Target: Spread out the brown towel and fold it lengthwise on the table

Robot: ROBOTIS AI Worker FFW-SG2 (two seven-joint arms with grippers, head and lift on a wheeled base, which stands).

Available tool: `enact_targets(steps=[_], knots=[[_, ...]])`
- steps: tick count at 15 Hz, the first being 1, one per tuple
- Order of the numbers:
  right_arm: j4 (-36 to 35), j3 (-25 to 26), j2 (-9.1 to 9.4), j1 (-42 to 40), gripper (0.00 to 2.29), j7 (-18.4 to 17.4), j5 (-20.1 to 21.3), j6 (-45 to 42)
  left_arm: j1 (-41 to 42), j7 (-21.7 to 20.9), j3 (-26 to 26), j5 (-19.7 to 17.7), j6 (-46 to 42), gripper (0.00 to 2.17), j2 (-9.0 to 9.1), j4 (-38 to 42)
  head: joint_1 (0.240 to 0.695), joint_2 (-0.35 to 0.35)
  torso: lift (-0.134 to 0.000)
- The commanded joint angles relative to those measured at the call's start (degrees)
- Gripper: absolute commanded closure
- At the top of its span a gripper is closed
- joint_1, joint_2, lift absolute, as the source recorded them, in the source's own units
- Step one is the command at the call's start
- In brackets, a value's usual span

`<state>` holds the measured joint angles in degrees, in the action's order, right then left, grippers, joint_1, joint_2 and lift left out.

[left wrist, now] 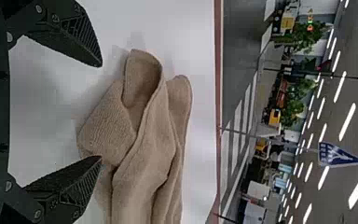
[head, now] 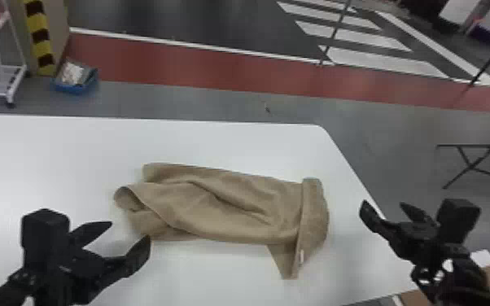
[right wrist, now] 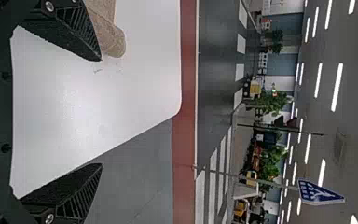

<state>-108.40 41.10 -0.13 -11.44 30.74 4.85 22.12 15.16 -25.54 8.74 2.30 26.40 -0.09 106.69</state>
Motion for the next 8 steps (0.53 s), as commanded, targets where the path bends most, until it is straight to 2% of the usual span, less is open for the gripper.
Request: enact_targets(steps=[1,4,5,8], knots=[[0.03,-0.32,0.13,0.19,0.08,0.02,-0.10,0.17,0.13,0.14,1.98,1.22,0.28,0.21,0.24,-0.25,0.695,-0.350,-0.124],[0.03,-0.32,0.04,0.19,0.08,0.02,-0.28,0.17,-0.57,1.72,2.51,2.18,-0.42,0.22,0.24,-1.31,0.695,-0.350,-0.124],[0.03,-0.32,0.13,0.10,0.08,0.02,-0.28,0.17,-0.66,1.63,2.51,2.62,-0.42,0.32,0.24,-1.31,0.695,-0.350,-0.124],[0.12,-0.14,0.18,0.01,0.08,0.02,-0.45,0.17,-0.57,1.54,2.77,2.45,-0.25,0.33,0.24,-1.40,0.695,-0.350,-0.124]])
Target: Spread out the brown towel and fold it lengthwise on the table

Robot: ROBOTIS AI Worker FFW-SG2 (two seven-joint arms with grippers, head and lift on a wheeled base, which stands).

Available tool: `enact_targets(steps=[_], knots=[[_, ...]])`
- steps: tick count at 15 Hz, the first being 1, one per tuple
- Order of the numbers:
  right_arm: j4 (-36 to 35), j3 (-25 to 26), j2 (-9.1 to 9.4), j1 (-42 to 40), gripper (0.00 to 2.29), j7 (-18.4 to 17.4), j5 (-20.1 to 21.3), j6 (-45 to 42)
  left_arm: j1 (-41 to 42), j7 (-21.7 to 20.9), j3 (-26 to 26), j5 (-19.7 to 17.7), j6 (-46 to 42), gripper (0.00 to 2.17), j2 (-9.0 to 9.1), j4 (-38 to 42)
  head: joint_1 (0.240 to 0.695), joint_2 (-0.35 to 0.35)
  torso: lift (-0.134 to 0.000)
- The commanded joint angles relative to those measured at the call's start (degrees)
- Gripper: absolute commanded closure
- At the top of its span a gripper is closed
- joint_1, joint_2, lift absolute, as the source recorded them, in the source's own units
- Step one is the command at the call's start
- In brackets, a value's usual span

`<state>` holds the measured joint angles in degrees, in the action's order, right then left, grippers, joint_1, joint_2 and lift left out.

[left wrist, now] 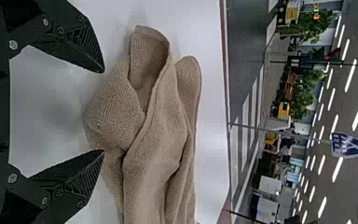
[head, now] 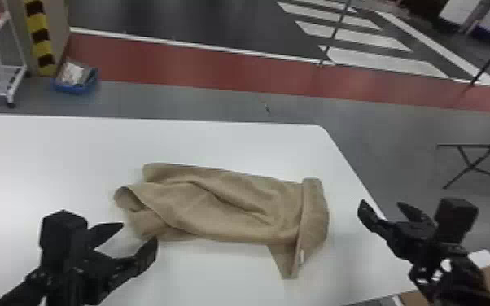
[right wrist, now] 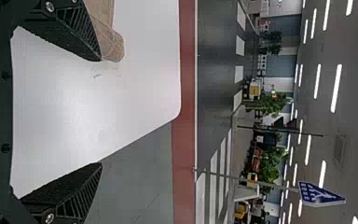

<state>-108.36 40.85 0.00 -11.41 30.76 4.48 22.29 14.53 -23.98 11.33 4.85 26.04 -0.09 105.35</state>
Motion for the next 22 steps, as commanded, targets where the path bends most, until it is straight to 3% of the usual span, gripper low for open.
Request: enact_targets(steps=[1,2,8,11,13,15,17,18,19,20,22], knots=[[-0.01,0.10,0.05,-0.02,0.08,0.00,-0.09,0.00,0.06,0.16,0.80,0.07,0.11,0.33,0.24,-0.06,0.695,-0.350,-0.124],[-0.01,0.19,0.05,-0.02,0.08,0.09,-0.17,0.00,-0.11,0.16,0.89,0.25,0.11,0.35,0.24,-0.06,0.695,-0.350,-0.124],[-0.18,0.63,0.00,-0.02,0.08,0.09,-0.17,0.53,-0.64,-0.63,0.98,2.27,0.64,1.75,0.24,-0.24,0.695,-0.350,-0.124],[0.43,0.54,-0.26,0.24,0.08,0.09,-0.17,0.53,-0.64,-3.09,-0.52,3.33,5.91,1.80,0.24,6.44,0.695,-0.350,-0.124],[0.96,0.28,-0.44,0.59,0.08,0.09,-0.09,0.35,-1.61,-8.19,-1.13,5.08,16.81,1.80,0.24,14.18,0.695,-0.350,-0.124],[0.96,-0.78,-0.44,0.95,0.08,0.09,0.18,0.53,-3.72,-15.39,-0.25,11.94,25.25,1.80,0.24,20.15,0.695,-0.350,-0.124],[0.87,-3.06,-1.05,1.12,0.08,0.27,0.88,0.88,-5.39,-20.75,3.79,21.52,25.60,1.80,0.24,22.44,0.695,-0.350,-0.124],[0.61,-5.35,-1.41,0.86,0.08,2.02,2.64,0.53,-6.18,-21.72,5.90,24.59,25.60,1.80,0.24,22.35,0.695,-0.350,-0.124],[0.17,-7.10,-1.67,0.59,0.08,3.43,3.96,0.35,-6.88,-22.34,6.78,24.77,27.00,1.80,0.24,21.82,0.695,-0.350,-0.124],[-0.54,-9.65,-2.72,0.07,0.09,6.86,5.89,-0.88,-7.32,-23.21,7.39,25.56,27.36,1.80,0.24,21.21,0.695,-0.350,-0.124],[-2.29,-13.34,-5.36,-1.08,0.08,17.14,10.64,-6.85,-8.82,-24.97,8.62,28.29,27.18,1.80,0.24,20.33,0.695,-0.350,-0.124]])
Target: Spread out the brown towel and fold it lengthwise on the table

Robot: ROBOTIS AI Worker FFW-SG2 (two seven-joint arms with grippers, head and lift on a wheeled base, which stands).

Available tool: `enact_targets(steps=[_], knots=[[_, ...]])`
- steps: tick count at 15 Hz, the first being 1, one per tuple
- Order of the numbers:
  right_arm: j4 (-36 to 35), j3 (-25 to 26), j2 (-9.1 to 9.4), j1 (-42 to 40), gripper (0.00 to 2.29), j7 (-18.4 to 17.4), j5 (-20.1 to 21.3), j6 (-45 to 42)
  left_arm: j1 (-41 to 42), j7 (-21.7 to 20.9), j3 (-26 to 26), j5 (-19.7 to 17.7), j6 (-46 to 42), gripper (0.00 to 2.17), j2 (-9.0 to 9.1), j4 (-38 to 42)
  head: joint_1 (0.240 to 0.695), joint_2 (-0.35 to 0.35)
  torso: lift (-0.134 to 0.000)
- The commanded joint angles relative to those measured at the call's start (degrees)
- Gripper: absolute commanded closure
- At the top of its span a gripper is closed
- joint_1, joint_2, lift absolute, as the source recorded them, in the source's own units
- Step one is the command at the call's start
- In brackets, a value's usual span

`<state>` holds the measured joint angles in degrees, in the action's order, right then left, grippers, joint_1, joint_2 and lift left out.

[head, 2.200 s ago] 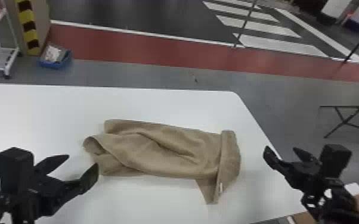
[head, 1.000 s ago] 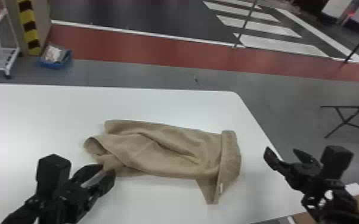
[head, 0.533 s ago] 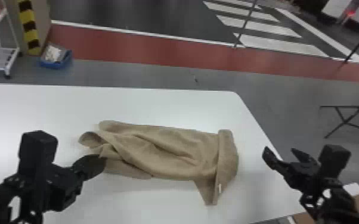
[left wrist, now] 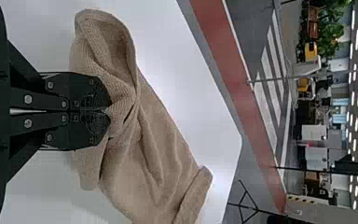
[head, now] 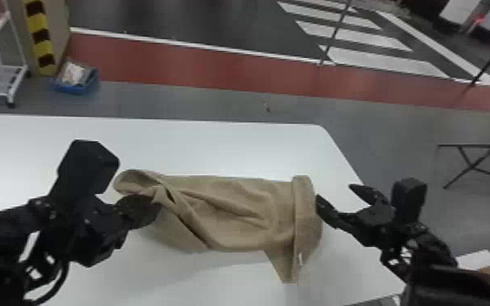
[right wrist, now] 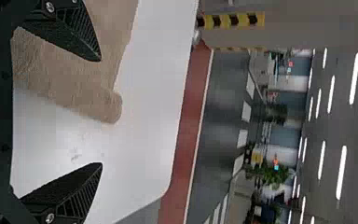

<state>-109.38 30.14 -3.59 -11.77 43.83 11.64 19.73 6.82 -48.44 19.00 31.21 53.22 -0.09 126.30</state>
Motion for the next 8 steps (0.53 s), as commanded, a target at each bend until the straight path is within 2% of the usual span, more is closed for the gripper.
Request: enact_targets(steps=[1,2,3,8], knots=[[-2.06,-3.77,-3.01,-1.15,0.08,9.26,5.76,-6.76,-1.90,-1.05,1.04,2.80,0.18,1.80,0.24,-0.61,0.695,-0.350,-0.124],[-3.38,-5.09,-4.94,-1.94,0.09,14.27,8.40,-8.35,-2.86,-1.49,1.04,3.50,1.58,1.80,0.24,-0.61,0.695,-0.350,-0.124],[-4.88,-5.80,-6.52,-2.73,0.09,17.52,9.89,-8.35,-3.83,-1.57,1.04,3.59,2.81,1.80,0.24,-0.61,0.695,-0.350,-0.124],[-9.01,-8.61,-10.74,-5.19,0.14,30.97,16.49,-5.36,-4.44,-1.75,0.77,3.59,3.52,1.80,0.24,-0.61,0.695,-0.348,-0.124]])
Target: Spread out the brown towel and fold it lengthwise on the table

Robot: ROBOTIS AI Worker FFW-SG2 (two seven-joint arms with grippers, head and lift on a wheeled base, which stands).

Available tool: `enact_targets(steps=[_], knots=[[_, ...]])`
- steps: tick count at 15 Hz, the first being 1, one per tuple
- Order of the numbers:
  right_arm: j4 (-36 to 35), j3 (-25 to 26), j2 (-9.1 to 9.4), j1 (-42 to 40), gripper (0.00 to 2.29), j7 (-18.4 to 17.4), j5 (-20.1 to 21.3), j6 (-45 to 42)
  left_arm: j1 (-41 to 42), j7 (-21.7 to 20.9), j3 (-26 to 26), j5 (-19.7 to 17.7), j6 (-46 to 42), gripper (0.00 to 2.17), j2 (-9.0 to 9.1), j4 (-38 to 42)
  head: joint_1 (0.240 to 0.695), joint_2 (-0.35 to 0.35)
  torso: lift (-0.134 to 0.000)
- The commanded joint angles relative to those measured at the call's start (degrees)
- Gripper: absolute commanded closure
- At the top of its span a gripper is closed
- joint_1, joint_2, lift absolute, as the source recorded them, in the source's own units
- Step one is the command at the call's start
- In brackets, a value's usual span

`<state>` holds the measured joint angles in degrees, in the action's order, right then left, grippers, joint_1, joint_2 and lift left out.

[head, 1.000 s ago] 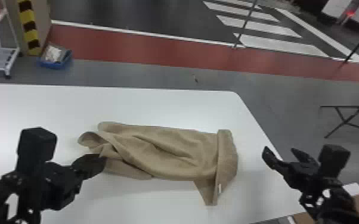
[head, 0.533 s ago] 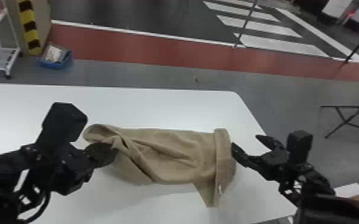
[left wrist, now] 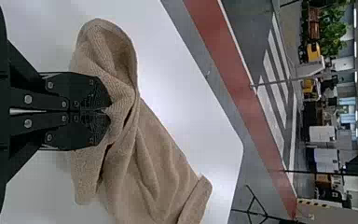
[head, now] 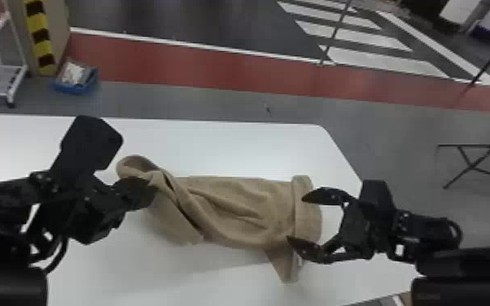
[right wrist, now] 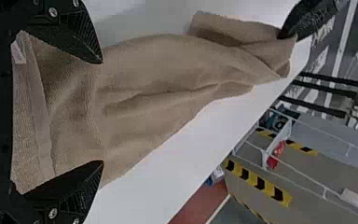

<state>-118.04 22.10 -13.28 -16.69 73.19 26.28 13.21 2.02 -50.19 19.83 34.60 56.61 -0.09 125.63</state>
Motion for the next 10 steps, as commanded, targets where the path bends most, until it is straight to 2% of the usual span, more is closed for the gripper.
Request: enact_targets(steps=[1,3,5,7,10], knots=[[-0.26,-0.56,-2.10,-0.36,0.14,3.01,2.99,1.34,0.35,0.00,-0.14,0.12,0.13,1.80,0.24,0.05,0.695,-0.347,-0.124],[-0.35,-1.35,-4.56,-1.06,0.15,3.98,5.54,1.34,0.18,0.00,-0.23,0.03,-0.05,1.80,0.24,-0.04,0.695,-0.350,-0.124],[-2.11,-1.00,-5.53,-2.12,0.16,5.13,5.71,3.98,0.18,0.00,-0.32,-0.14,-0.05,1.80,0.24,-0.12,0.695,-0.350,-0.124],[-2.64,-1.00,-5.27,-3.35,0.19,5.13,5.19,6.09,0.35,-0.17,-0.49,-0.49,-0.05,1.80,0.24,-0.12,0.695,-0.350,-0.124],[-1.58,-3.73,-4.74,-3.44,0.19,5.13,5.54,12.42,0.62,-0.61,-0.23,-0.67,-0.22,1.80,0.24,-0.12,0.695,-0.350,-0.124]])
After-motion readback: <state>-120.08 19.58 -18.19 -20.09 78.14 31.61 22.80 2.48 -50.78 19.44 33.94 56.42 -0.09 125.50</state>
